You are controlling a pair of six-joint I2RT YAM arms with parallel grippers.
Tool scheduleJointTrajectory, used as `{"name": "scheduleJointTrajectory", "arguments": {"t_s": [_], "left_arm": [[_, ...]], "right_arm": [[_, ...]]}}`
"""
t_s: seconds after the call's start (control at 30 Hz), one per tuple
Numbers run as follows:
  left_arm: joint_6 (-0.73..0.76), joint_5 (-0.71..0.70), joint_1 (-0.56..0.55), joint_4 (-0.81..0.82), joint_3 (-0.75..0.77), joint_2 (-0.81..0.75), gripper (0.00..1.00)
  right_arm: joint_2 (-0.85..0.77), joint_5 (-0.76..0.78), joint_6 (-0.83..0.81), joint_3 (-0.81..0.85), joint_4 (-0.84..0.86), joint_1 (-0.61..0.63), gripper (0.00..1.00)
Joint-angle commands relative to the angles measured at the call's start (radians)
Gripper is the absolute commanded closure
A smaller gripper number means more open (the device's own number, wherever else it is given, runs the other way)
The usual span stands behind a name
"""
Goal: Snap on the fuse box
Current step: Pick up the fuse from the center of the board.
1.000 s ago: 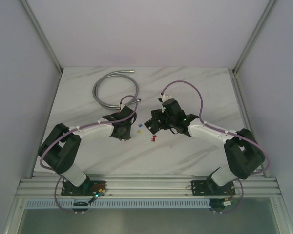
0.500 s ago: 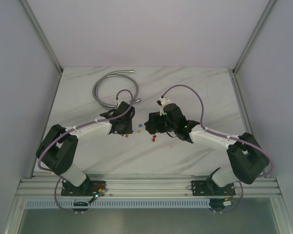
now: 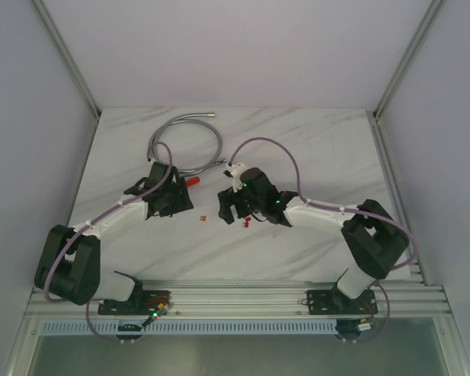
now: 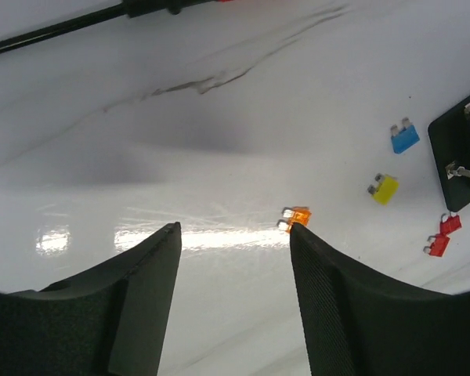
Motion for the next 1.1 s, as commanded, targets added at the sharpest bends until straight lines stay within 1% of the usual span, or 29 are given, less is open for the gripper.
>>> {"name": "scheduleJointTrajectory", "arguments": {"t_s": [0.0,0.1,0.3,0.43,0.53,0.57,0.67,0.97,1.07], "left_arm": [[0.007,0.169,0.079,0.076,-0.058,-0.038,0.3],[-0.006,0.245,0.125,0.117,-0.088,-0.042,0.22],[-0.026,0.335,0.209,0.18,-0.142,-0.05,0.11],[-0.036,0.375,0.239,0.201,-0.163,-0.045,0.09],[-0.039,0.38,0.246,0.203,-0.167,-0.045,0.07],[-0.04,0.38,0.247,0.203,-0.169,-0.046,0.06],[-0.041,0.379,0.25,0.204,-0.171,-0.046,0.04],[-0.043,0.376,0.251,0.203,-0.174,-0.043,0.03],[-0.044,0.374,0.252,0.203,-0.175,-0.043,0.03]], "right_arm": [[0.088,-0.023,-0.141,0.085,0.03,0.049,0.16],[0.144,-0.021,-0.201,0.127,0.033,0.072,0.18],[0.229,-0.027,-0.307,0.194,0.034,0.105,0.23],[0.288,-0.049,-0.353,0.229,0.033,0.119,0.29],[0.32,-0.061,-0.375,0.255,0.033,0.126,0.31],[0.331,-0.065,-0.381,0.264,0.033,0.126,0.35],[0.36,-0.069,-0.396,0.288,0.024,0.133,0.41],[0.408,-0.06,-0.42,0.303,0.019,0.138,0.51],[0.418,-0.057,-0.427,0.303,0.014,0.138,0.52]]}}
